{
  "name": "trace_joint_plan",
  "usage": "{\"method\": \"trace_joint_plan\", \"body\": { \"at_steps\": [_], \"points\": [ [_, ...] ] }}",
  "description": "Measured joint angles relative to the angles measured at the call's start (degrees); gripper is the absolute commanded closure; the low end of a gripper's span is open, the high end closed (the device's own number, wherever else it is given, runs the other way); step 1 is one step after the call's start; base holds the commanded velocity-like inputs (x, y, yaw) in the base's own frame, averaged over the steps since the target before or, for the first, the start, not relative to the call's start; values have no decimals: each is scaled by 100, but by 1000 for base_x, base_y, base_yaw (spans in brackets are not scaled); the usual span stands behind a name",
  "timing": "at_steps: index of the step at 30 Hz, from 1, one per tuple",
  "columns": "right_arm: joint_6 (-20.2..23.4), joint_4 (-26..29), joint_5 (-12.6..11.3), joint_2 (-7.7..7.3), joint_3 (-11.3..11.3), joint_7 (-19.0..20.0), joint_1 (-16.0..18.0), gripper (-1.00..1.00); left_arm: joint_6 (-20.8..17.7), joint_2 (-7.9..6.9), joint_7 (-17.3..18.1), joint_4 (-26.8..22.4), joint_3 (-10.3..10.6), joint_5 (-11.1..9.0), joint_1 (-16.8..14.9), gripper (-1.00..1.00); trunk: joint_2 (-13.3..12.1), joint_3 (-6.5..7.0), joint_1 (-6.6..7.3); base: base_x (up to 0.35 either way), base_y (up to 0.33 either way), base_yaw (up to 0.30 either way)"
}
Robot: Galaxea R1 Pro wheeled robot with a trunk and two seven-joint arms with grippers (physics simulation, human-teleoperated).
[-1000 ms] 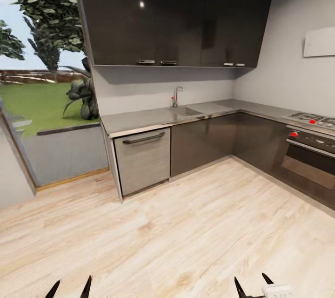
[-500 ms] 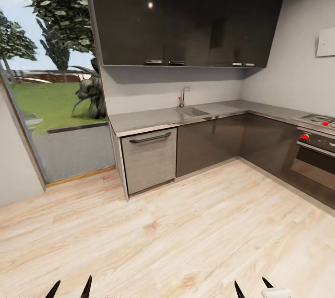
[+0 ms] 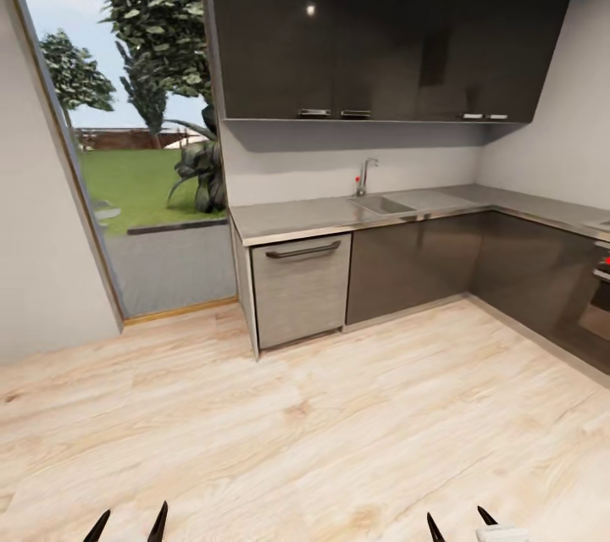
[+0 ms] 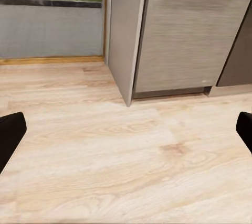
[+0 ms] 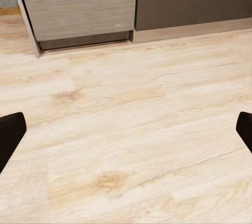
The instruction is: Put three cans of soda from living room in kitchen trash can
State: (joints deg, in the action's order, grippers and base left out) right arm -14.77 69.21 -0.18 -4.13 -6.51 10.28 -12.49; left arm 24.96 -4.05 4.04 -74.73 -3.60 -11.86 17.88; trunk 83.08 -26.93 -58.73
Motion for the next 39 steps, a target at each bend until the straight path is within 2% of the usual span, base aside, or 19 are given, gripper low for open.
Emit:
{"method": "trace_joint_plan", "body": {
  "at_steps": [22, 34, 39],
  "points": [
    [0, -64, 23, 0, 10, 0, 0, -100, 0, -4, 0, 1, 0, 3, 2, -100, 0, 41, 0, -6, 0, 255],
    [0, -66, 29, 0, 26, 0, 1, -100, 0, -5, 0, 1, 2, -2, 3, -100, 0, 83, 0, -215, 0, 235],
    [0, -66, 27, 0, 28, 0, 1, -100, 1, -6, 0, -1, 3, 3, 5, -100, 0, 96, 0, -66, 0, 95]
  ]
}}
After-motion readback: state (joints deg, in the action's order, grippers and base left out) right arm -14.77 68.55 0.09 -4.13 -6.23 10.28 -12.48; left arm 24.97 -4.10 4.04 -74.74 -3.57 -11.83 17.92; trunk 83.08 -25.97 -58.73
